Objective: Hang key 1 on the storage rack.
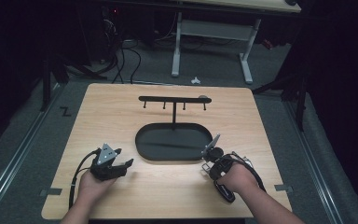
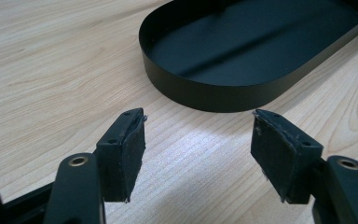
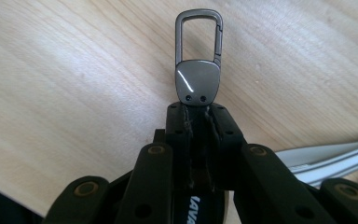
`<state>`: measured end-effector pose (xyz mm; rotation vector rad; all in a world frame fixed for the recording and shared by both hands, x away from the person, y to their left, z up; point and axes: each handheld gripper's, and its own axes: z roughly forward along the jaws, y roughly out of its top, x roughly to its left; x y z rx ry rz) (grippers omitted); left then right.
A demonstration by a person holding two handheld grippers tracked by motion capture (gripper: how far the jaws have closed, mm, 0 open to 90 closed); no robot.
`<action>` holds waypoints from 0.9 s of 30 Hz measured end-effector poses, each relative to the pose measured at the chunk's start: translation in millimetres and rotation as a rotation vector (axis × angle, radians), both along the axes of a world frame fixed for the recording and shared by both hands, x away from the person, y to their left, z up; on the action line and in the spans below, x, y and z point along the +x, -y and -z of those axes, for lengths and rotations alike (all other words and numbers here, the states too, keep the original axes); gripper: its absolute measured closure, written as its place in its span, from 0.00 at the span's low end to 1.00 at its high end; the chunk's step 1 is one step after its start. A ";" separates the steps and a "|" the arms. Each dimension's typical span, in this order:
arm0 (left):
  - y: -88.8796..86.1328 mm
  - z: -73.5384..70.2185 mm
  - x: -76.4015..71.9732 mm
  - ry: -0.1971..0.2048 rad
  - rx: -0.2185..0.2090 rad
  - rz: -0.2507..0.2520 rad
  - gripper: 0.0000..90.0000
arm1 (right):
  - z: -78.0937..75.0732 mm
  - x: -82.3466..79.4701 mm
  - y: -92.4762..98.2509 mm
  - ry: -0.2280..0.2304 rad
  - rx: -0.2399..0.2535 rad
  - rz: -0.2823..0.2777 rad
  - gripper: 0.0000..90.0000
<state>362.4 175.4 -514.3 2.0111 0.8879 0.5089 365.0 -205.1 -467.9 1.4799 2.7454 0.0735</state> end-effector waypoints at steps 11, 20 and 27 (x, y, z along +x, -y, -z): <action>0.0 -0.3 -0.2 -0.001 -0.004 0.001 0.40 | -34.2 1.8 5.5 0.057 0.041 0.026 0.89; -0.1 -1.1 -0.6 -0.002 -0.002 -0.001 0.40 | -56.3 7.8 4.7 0.115 0.069 0.027 0.89; 1.0 -0.5 -0.9 -0.002 0.001 0.001 0.40 | -71.4 15.0 2.3 0.149 0.091 0.034 0.89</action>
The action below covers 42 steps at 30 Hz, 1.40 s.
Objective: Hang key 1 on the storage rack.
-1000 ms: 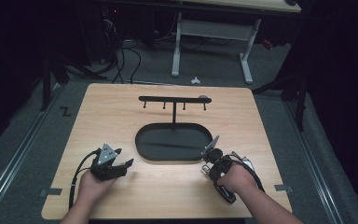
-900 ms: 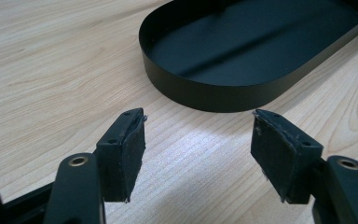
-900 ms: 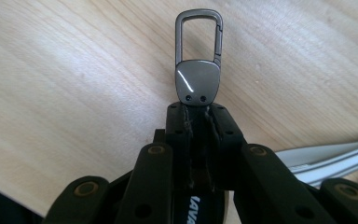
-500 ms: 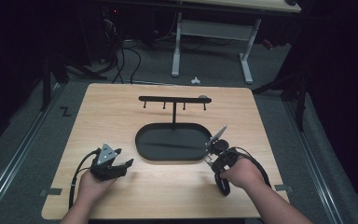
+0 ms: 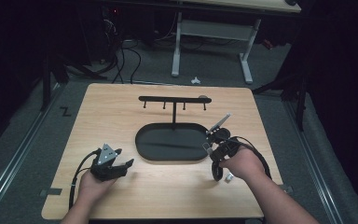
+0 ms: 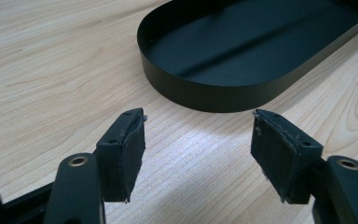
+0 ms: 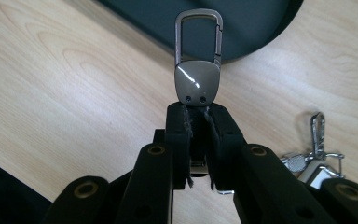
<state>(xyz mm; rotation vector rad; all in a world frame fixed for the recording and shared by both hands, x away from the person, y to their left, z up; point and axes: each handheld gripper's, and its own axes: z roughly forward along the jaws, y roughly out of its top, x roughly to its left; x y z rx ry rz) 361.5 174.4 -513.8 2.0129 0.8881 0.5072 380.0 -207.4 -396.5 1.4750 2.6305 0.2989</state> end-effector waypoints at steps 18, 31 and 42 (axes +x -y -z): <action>-0.6 0.0 0.3 0.003 0.000 0.001 0.40 | -31.8 19.3 -20.7 0.071 0.024 -0.024 0.89; -2.3 -0.7 0.4 0.003 -0.004 0.000 0.40 | -42.6 37.5 -40.6 0.092 0.044 -0.031 0.89; -2.6 -1.0 0.2 0.003 -0.004 0.001 0.40 | -51.9 51.5 -55.1 0.115 0.057 -0.037 0.89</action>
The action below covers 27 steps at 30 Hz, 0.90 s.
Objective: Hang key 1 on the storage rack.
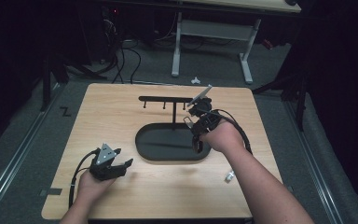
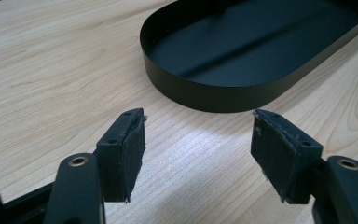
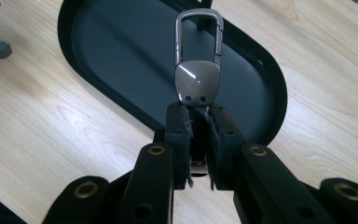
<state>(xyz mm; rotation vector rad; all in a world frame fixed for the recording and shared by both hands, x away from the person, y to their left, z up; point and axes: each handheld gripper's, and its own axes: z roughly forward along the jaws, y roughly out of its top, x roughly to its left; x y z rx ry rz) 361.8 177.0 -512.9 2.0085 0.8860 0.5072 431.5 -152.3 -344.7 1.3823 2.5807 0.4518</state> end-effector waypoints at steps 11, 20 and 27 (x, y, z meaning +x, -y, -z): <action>-0.2 0.2 0.4 -0.002 0.001 0.002 0.40 | -11.2 7.0 -4.6 0.024 0.011 0.002 0.89; -0.2 0.2 0.4 -0.004 0.001 0.004 0.40 | -21.0 11.6 -4.8 0.039 0.017 0.022 0.89; -0.2 0.4 0.5 -0.005 0.003 0.005 0.40 | -21.0 17.6 -5.9 0.042 0.016 0.032 0.89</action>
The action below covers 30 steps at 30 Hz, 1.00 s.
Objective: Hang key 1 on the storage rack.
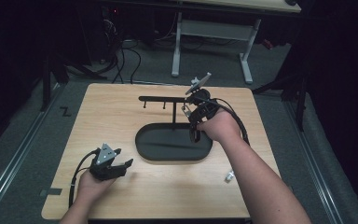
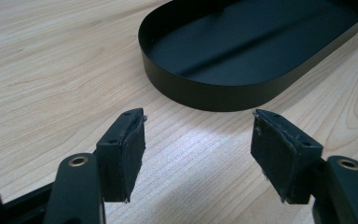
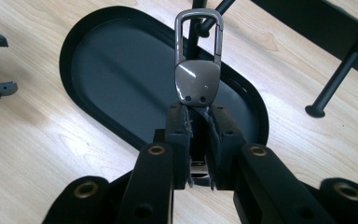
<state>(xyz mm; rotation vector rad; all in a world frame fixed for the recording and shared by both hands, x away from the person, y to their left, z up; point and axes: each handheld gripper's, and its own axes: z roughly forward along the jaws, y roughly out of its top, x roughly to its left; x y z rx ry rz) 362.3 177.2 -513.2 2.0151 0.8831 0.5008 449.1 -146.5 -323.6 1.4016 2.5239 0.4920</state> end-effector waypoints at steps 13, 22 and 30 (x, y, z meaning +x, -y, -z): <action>-0.2 0.1 -0.2 -0.001 -0.002 0.002 0.39 | 7.4 10.2 -6.7 0.000 -0.018 0.006 0.89; 1.0 1.0 0.0 -0.007 0.002 0.008 0.39 | 13.2 13.8 -7.0 0.014 -0.020 0.028 0.89; 1.5 1.7 0.3 -0.010 0.005 0.011 0.39 | 19.0 18.3 -8.2 0.020 -0.029 0.040 0.89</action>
